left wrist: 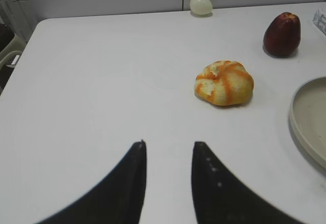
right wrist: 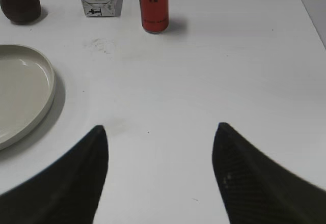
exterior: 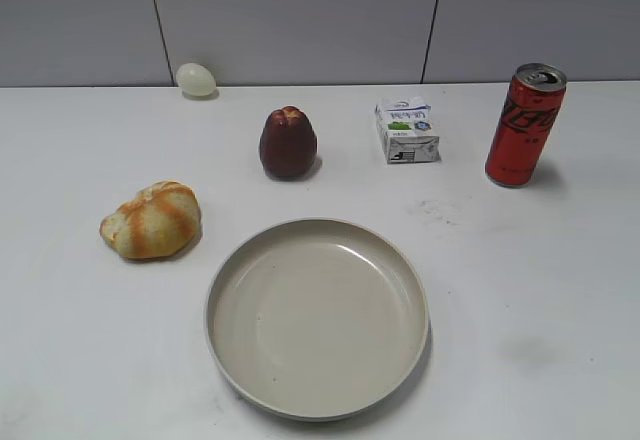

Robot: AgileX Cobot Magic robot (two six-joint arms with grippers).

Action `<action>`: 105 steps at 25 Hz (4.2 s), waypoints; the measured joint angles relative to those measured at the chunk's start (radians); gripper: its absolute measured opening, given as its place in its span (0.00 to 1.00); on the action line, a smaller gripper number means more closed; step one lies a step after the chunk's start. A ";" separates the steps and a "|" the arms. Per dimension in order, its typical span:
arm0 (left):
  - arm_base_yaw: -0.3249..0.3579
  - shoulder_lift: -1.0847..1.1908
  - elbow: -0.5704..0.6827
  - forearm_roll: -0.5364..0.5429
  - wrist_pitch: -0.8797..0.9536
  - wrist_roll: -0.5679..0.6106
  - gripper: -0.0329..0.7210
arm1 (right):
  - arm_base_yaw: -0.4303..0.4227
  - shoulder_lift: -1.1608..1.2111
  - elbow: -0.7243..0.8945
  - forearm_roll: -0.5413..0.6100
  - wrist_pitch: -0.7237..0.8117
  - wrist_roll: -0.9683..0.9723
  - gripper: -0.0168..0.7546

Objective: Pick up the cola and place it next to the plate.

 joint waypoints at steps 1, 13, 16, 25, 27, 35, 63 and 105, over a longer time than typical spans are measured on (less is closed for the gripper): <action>0.000 0.000 0.000 0.000 0.000 0.000 0.36 | 0.000 0.000 0.000 0.000 0.000 0.000 0.70; 0.000 0.000 0.000 0.000 0.000 0.000 0.36 | 0.000 0.009 0.000 0.000 -0.002 0.000 0.73; 0.000 0.000 0.000 0.000 0.000 0.000 0.36 | 0.000 0.050 0.000 0.000 -0.005 0.000 0.83; 0.000 0.000 0.000 0.000 0.000 0.000 0.36 | 0.000 0.285 -0.081 0.000 -0.044 0.000 0.88; 0.000 0.000 0.000 0.000 0.000 0.000 0.36 | 0.000 0.357 -0.118 0.000 -0.046 0.001 0.88; 0.000 0.000 0.000 0.000 0.000 0.000 0.36 | 0.000 0.681 -0.296 0.000 -0.040 0.026 0.85; 0.000 0.000 0.000 0.000 0.000 0.000 0.36 | 0.065 1.747 -1.188 0.050 0.052 0.000 0.82; 0.000 0.000 0.000 0.000 0.000 0.000 0.36 | 0.097 2.158 -1.358 -0.046 0.051 0.101 0.71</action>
